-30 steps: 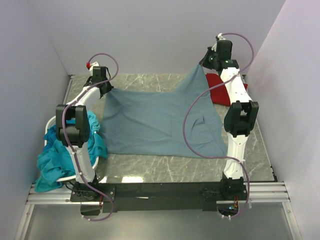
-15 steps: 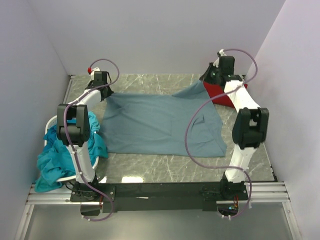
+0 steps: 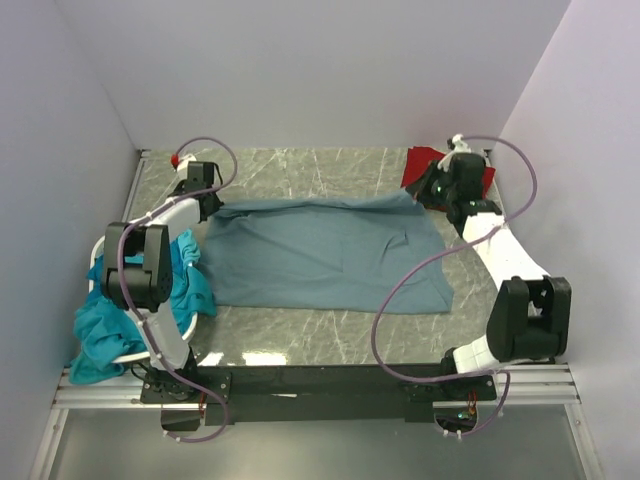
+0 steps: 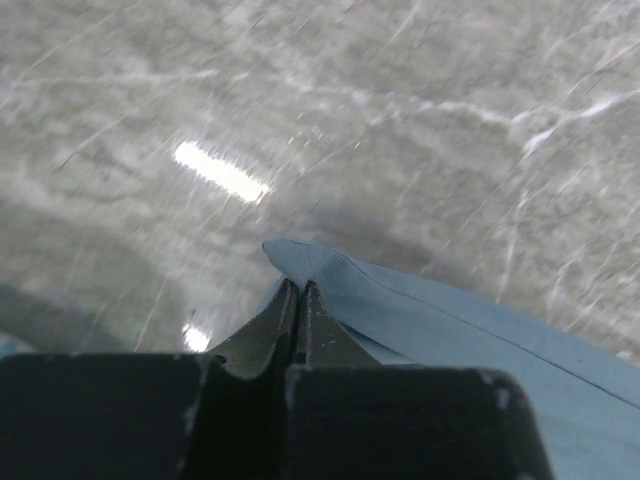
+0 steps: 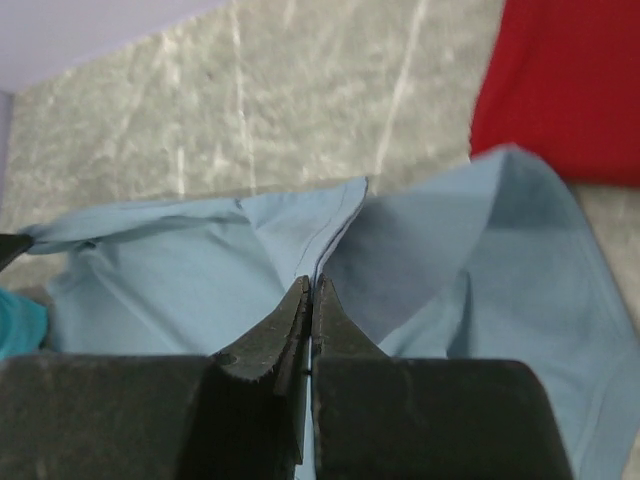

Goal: Fold and stack the t-shirts
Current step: Fold the tshirt

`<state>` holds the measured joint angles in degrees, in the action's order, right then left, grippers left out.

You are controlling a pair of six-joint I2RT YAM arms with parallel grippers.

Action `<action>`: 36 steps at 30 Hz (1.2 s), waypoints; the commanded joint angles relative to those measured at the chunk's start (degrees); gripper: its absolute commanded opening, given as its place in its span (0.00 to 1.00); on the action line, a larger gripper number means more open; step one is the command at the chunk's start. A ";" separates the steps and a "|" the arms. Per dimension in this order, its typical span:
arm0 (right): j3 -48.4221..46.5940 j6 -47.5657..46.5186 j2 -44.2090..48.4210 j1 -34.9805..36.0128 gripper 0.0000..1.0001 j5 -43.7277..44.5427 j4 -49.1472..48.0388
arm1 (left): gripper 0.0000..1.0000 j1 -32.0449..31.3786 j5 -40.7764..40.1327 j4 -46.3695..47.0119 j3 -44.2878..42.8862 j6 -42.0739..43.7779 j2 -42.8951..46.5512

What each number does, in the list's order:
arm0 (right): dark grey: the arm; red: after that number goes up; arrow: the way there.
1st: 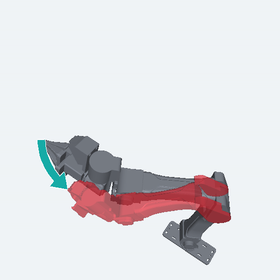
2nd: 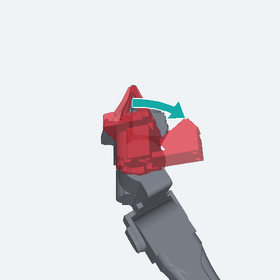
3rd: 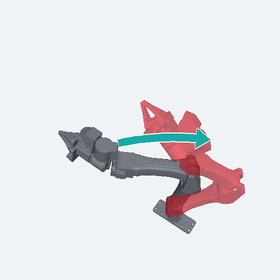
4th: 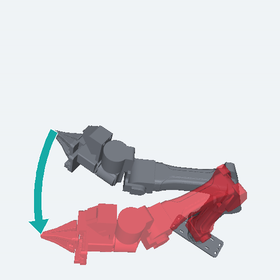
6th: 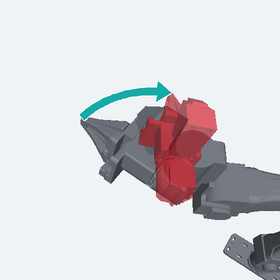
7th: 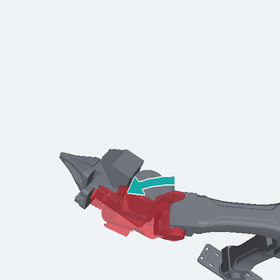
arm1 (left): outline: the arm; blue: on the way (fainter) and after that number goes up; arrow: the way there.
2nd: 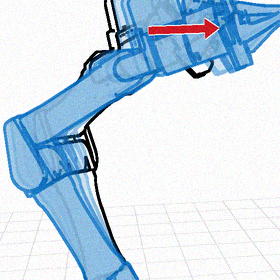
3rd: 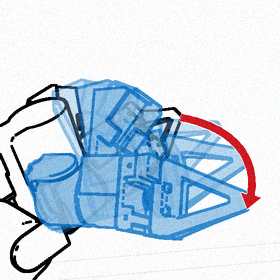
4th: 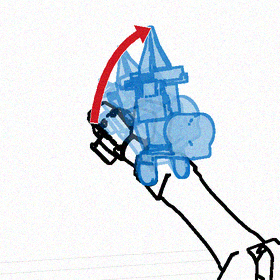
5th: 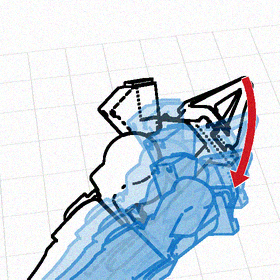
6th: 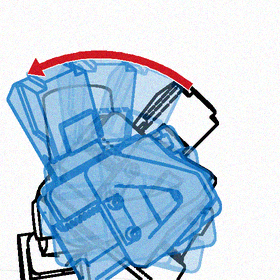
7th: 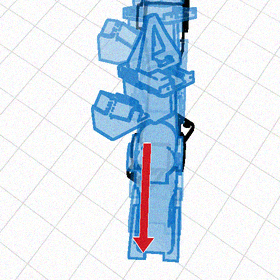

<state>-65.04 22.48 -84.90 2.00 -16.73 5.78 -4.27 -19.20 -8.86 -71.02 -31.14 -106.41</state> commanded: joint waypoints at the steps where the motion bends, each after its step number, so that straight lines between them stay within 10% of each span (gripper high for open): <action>1: 5.86 0.46 5.87 0.11 0.00 2.22 -3.05 | 0.00 -0.73 -5.14 2.44 3.86 -1.38 5.33; 36: 32.95 1.25 35.77 0.55 0.00 8.65 1.95 | 0.02 -10.05 -17.54 -2.29 24.26 -7.35 26.42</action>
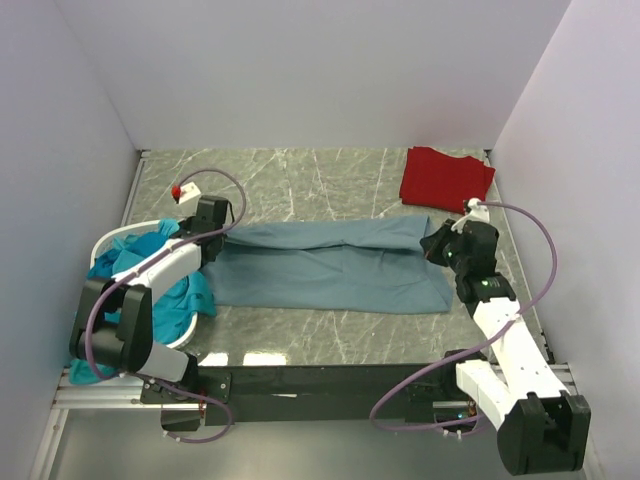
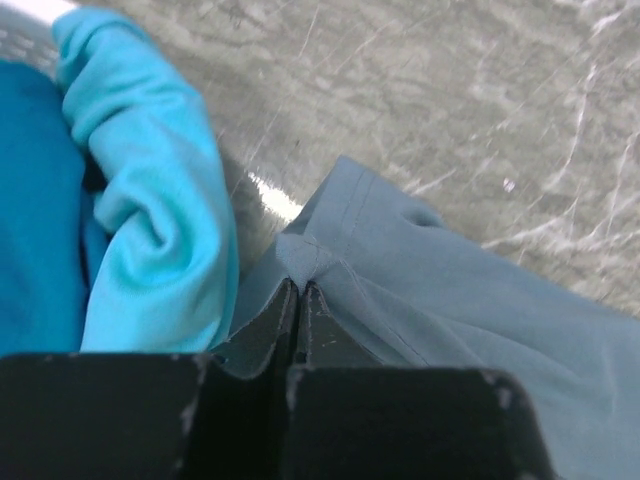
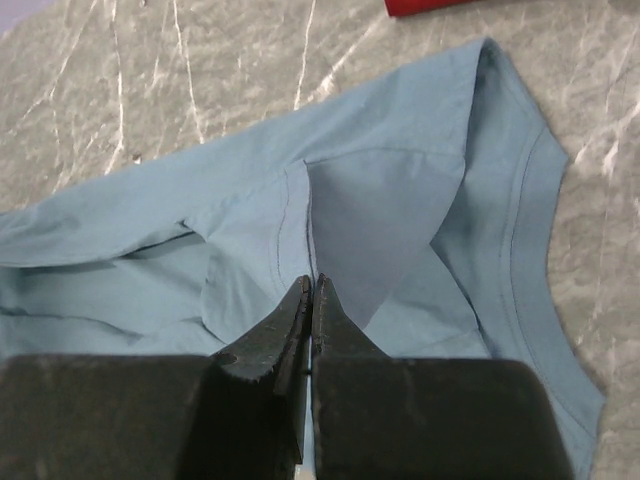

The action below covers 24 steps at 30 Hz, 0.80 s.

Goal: Fold and stack the t-shirts
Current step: Fold the tshirt

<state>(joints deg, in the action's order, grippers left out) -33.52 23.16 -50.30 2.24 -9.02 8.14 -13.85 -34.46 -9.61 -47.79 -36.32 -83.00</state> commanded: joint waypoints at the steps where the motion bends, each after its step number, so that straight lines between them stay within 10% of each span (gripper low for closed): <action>1: 2.22 0.83 1.35 0.66 0.00 0.84 -0.23 | 0.06 -0.74 -2.54 -2.17 2.16 -2.62 3.72; 3: 3.02 1.19 2.48 1.19 0.08 1.63 0.21 | 0.21 -1.01 -2.81 -2.43 4.10 -3.41 7.31; 7: 3.29 2.68 7.14 6.96 0.41 8.72 5.46 | 0.83 -3.63 -3.68 -3.57 4.73 -3.76 14.61; 14: -1.90 3.65 6.28 14.72 0.49 12.89 4.61 | 0.92 -6.72 2.44 1.41 2.88 0.97 18.06; 24: -13.22 1.89 -20.43 13.15 0.50 10.96 -3.65 | 0.92 -6.63 11.33 8.19 -2.21 4.85 2.50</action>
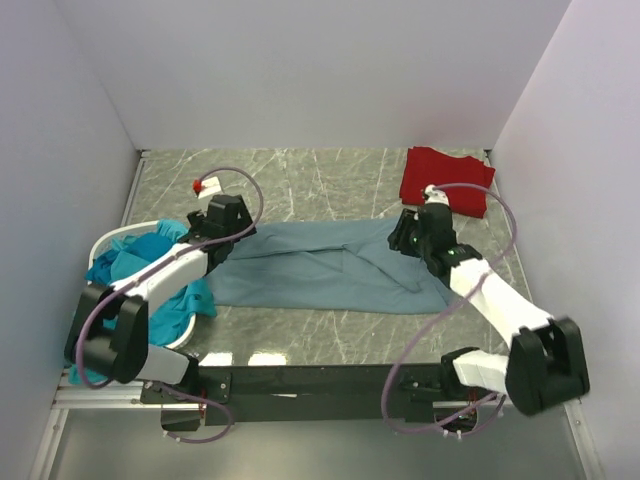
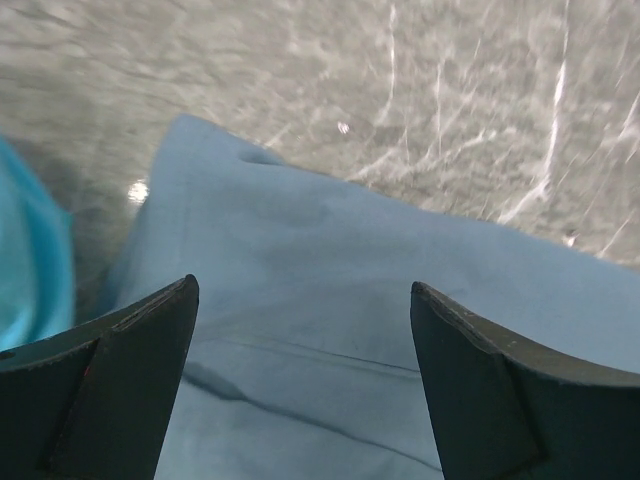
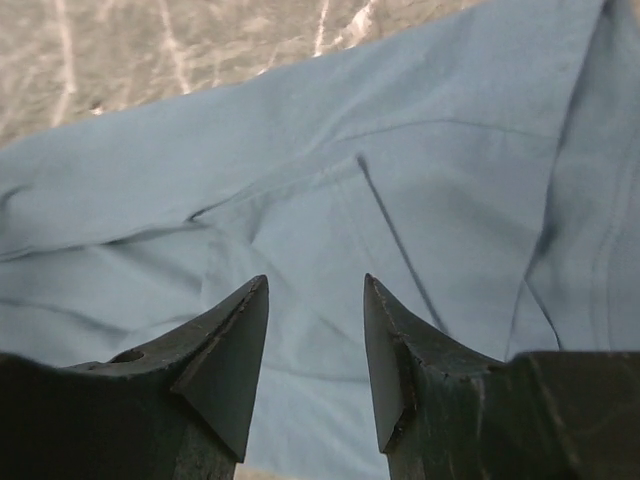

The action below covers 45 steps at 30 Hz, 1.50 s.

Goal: Fold and stack the t-shirts
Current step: Fold the tshirt

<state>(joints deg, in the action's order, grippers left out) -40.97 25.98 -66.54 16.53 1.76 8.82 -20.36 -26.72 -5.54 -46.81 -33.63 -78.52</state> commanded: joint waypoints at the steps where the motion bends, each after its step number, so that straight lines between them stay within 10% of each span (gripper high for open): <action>1: -6.92 -1.36 -5.86 -1.41 0.50 -0.26 -4.51 | 0.92 -0.12 3.78 4.40 -3.46 2.25 -2.94; 14: -19.50 -3.39 -30.66 -3.35 0.51 -4.57 -3.90 | 0.93 -0.03 2.55 5.01 -5.40 3.57 -8.93; 45: -17.65 -5.06 -33.57 -1.86 0.32 -5.80 -1.35 | 0.96 0.58 1.41 5.10 -4.35 2.95 -8.14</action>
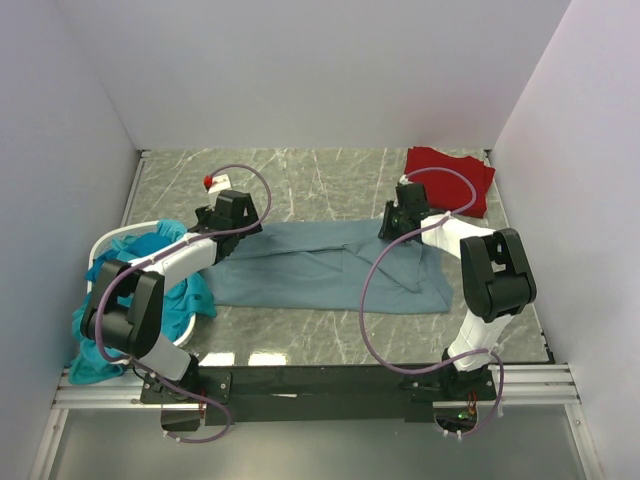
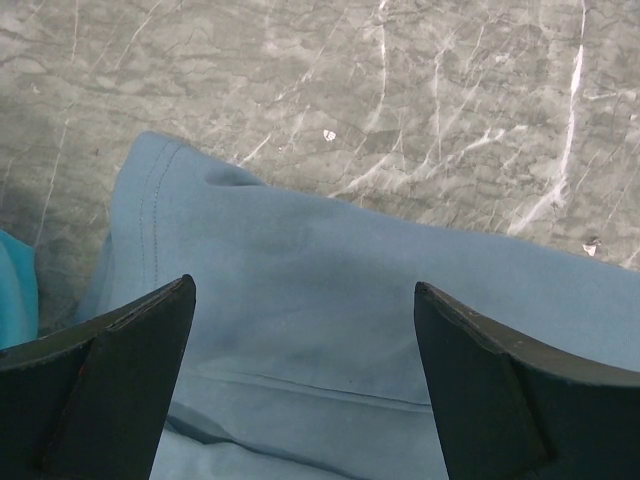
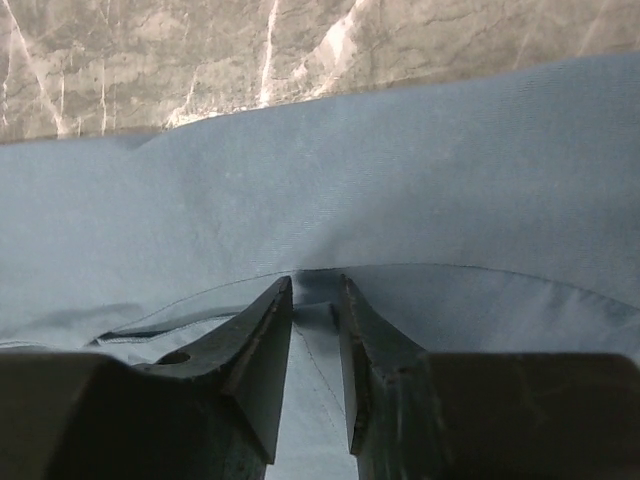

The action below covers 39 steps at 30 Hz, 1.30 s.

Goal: Fold and stack the t-shirts
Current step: Fold the tshirt

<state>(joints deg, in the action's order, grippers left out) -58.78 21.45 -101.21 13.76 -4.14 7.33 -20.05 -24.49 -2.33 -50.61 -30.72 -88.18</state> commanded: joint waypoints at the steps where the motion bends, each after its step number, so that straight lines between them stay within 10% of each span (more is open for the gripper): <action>1: 0.16 -0.53 1.36 1.09 0.32 0.19 0.14 | 0.96 0.19 -0.82 1.89 -0.46 0.05 1.61; 12: 0.78 -0.53 2.86 2.68 0.29 2.65 2.42 | 0.96 0.45 -0.82 1.89 -0.19 -0.13 1.61; 17: 1.04 -0.53 3.65 3.03 0.00 3.09 3.12 | 0.95 0.45 -0.73 1.98 0.07 -0.13 1.87; 39: 8.51 4.39 14.89 13.75 0.00 11.17 8.49 | 0.96 0.81 0.85 1.89 0.95 -0.22 2.31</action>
<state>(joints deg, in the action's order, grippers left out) -51.35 24.05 -88.95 26.59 4.32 14.74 -19.51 -24.40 -2.20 -50.28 -30.83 -87.94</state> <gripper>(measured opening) 0.011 0.957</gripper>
